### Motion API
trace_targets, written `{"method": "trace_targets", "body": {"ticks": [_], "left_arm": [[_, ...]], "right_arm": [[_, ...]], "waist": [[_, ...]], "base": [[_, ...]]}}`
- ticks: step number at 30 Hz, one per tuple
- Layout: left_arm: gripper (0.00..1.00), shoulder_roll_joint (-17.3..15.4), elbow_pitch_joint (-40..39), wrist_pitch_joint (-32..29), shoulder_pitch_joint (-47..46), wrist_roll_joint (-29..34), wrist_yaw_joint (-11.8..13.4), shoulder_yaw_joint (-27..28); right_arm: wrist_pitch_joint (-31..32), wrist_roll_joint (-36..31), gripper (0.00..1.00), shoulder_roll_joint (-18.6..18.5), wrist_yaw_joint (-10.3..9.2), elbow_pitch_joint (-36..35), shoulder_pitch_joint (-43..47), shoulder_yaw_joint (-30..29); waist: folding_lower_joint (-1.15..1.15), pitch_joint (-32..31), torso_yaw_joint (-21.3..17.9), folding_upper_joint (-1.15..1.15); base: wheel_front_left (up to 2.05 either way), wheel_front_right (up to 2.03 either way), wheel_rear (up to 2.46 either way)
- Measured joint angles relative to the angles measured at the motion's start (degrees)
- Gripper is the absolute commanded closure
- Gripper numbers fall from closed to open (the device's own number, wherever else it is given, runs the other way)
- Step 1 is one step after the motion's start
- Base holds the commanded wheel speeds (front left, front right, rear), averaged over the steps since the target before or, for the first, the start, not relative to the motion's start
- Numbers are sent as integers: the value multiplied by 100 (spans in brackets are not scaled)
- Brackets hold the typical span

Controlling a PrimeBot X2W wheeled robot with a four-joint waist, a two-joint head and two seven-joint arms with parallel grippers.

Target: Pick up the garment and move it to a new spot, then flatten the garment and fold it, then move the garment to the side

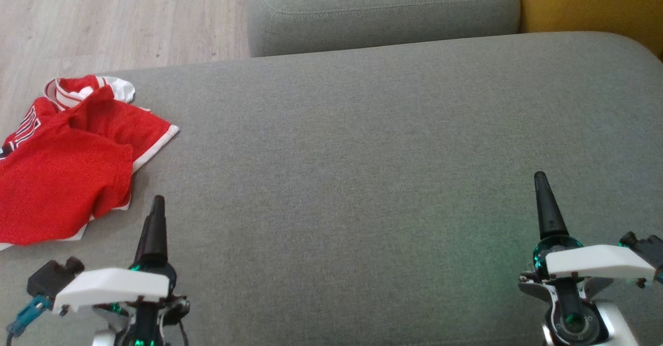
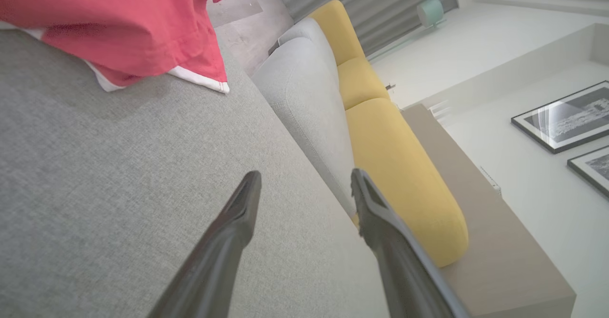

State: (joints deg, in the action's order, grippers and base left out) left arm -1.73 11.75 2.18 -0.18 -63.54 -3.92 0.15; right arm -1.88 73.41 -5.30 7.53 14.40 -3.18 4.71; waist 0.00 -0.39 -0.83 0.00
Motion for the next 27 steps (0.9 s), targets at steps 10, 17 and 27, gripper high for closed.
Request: {"method": "trace_targets", "body": {"ticks": [10, 17, 27], "left_arm": [[0, -3, -40, 153, 1, 1289, 192, -219], [0, -5, -65, 254, 1, 1855, 294, -323], [0, -9, -71, 437, -1, 2536, 371, -439]], "right_arm": [[-174, -1150, 0, -69, 0, 26, -62, 248], [-280, -1725, 0, -110, 0, 104, -120, 431], [-425, -2332, 0, -126, 0, 137, -241, 602]], "waist": [[0, -10, -31, 0], [0, -19, -40, 0], [0, -38, -47, 0]], "base": [[0, 0, 0], [0, 0, 0], [0, 0, 0]]}}
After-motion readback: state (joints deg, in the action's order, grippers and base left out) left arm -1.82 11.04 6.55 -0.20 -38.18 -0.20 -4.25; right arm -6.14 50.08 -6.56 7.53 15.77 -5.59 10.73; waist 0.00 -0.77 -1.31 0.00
